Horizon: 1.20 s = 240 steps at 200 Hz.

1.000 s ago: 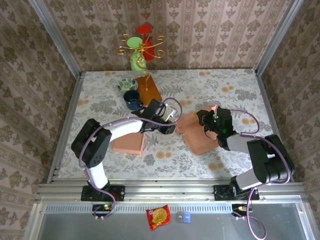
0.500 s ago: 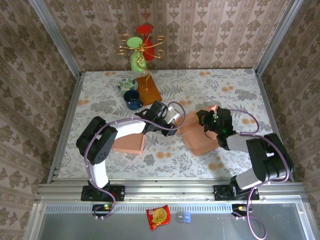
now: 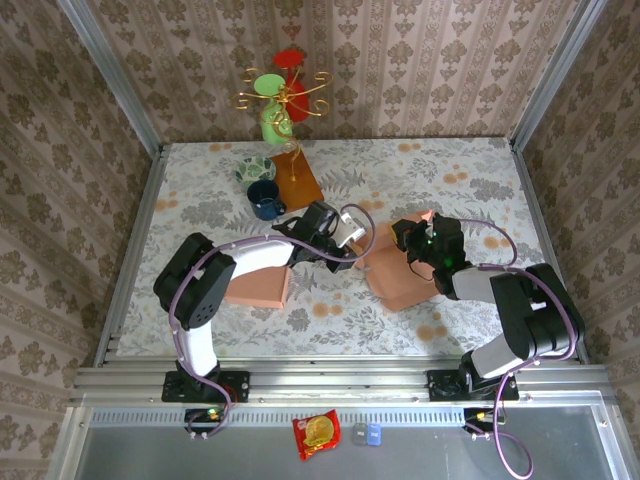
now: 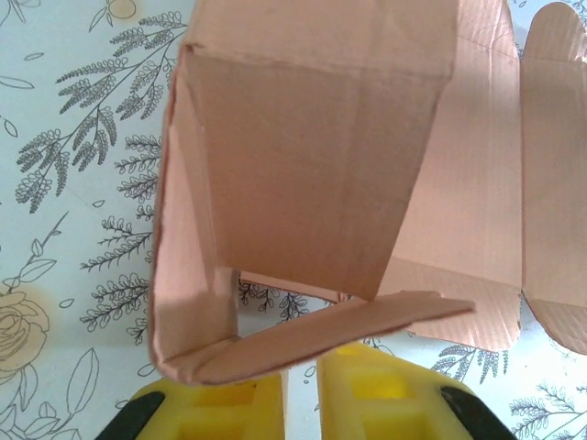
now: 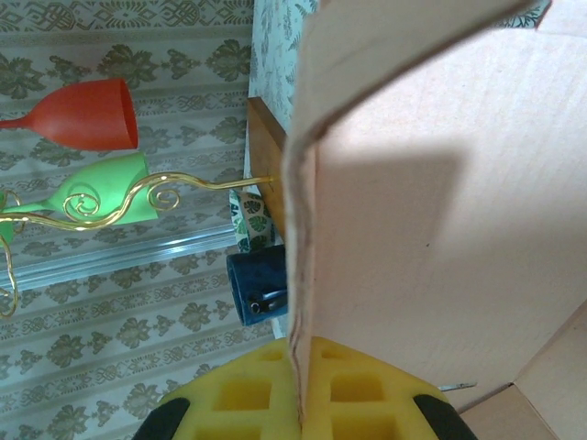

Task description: Fold the paper box

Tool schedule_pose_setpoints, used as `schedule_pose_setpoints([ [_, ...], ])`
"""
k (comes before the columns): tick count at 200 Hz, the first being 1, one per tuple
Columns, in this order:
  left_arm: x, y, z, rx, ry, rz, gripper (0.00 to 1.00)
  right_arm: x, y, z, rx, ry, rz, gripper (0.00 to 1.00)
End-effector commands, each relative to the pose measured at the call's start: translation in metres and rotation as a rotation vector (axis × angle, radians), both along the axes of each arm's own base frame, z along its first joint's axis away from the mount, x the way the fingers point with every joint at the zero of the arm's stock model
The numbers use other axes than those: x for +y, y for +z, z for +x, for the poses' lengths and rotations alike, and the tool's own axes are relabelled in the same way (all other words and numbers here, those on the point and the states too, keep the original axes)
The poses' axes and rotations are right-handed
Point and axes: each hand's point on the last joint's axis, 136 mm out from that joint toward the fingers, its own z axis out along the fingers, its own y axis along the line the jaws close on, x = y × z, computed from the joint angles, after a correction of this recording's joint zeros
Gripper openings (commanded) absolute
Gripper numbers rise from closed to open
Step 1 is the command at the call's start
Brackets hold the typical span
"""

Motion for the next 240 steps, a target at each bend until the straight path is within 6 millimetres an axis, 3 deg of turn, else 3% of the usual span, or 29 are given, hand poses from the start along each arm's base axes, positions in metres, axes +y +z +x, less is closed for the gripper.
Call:
schedule_pose_setpoints([
  [1, -0.016, 0.016, 0.000, -0.045, -0.060, -0.041, 0.16, 0.003, 0.003, 0.005, -0.007, 0.012, 0.006, 0.00],
  [115, -0.022, 0.008, 0.016, -0.021, 0.058, -0.049, 0.21, 0.003, -0.001, 0.004, -0.001, 0.002, 0.014, 0.00],
  [240, -0.038, 0.011, 0.019, -0.042, 0.104, -0.062, 0.21, 0.012, -0.010, 0.002, -0.002, -0.020, 0.056, 0.00],
])
